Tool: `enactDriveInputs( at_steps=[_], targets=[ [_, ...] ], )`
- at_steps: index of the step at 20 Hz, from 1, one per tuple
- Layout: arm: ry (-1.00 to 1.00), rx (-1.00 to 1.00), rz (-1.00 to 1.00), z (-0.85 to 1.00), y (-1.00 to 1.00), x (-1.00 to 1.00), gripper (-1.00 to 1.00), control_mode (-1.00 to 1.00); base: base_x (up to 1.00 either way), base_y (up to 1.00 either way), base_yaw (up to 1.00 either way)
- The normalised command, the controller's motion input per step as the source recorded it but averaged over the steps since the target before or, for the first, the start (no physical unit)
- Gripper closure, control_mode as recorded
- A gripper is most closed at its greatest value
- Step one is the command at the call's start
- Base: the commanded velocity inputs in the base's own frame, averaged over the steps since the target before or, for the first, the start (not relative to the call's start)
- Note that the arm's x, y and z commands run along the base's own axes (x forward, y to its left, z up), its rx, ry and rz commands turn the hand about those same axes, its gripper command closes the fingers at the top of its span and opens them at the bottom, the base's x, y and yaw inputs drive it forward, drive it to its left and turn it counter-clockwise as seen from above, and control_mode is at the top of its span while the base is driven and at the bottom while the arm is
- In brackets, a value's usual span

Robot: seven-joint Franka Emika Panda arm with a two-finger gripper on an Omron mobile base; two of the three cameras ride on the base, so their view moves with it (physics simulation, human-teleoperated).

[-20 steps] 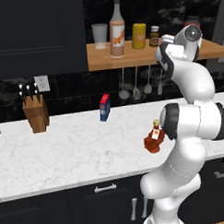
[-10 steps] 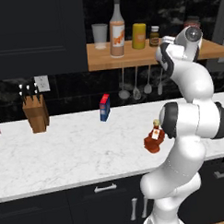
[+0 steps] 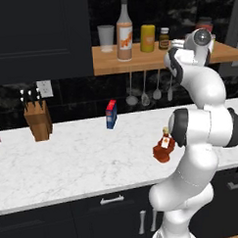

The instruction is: Put the shaker and condiment bottle from the counter next to their counterparts in the cabinet.

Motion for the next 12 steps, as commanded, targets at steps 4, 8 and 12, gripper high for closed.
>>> enactDriveInputs(
  at_steps=[4, 8, 12],
  targets=[
    [0.00, 0.00, 0.00, 0.38, 0.00, -0.02, -1.00, -1.00, 0.00, 0.00, 0.00],
    [0.00, 0.00, 0.00, 0.38, 0.00, -0.31, -1.00, -1.00, 0.00, 0.00, 0.00],
    [-0.04, 0.00, 0.00, 0.16, 0.00, -0.86, -1.00, -1.00, 0.00, 0.00, 0.00]
  ],
)
